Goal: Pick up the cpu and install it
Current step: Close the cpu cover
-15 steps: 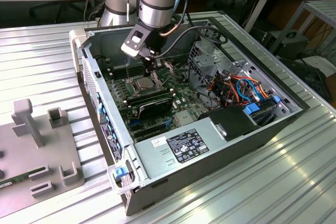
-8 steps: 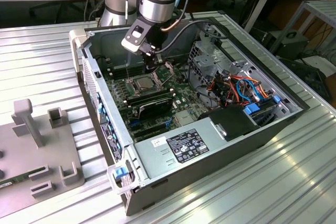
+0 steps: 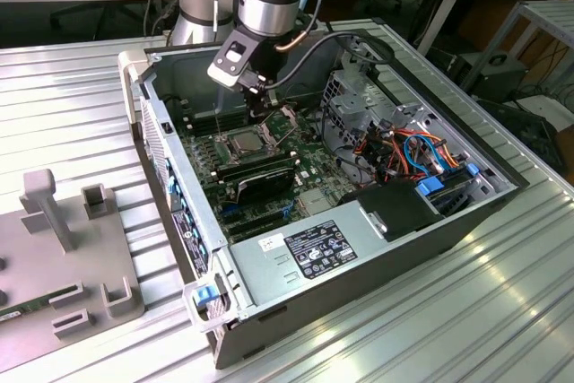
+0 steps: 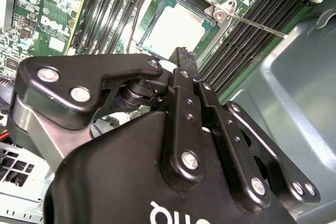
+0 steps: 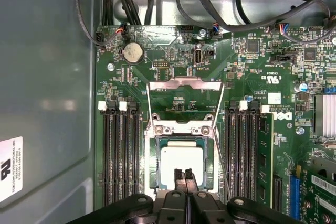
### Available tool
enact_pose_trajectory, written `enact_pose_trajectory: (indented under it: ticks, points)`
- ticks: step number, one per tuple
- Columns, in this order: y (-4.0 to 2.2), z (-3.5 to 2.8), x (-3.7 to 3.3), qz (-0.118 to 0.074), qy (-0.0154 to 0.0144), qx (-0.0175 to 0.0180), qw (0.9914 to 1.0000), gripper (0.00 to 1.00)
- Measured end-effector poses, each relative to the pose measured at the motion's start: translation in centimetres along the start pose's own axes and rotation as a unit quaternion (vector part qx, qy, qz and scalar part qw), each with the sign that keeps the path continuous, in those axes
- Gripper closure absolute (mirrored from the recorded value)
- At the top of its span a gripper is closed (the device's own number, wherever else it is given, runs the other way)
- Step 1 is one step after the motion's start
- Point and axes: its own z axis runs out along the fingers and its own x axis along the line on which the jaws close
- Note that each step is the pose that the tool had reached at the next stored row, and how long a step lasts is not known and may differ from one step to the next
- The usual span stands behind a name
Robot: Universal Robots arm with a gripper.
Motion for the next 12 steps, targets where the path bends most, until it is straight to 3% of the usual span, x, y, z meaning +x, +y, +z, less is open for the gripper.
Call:
enact_pose_trajectory:
  ticks: [12]
  points:
    - [0.01,-0.38,0.0,0.0,0.0,0.0,1.0,0.89]
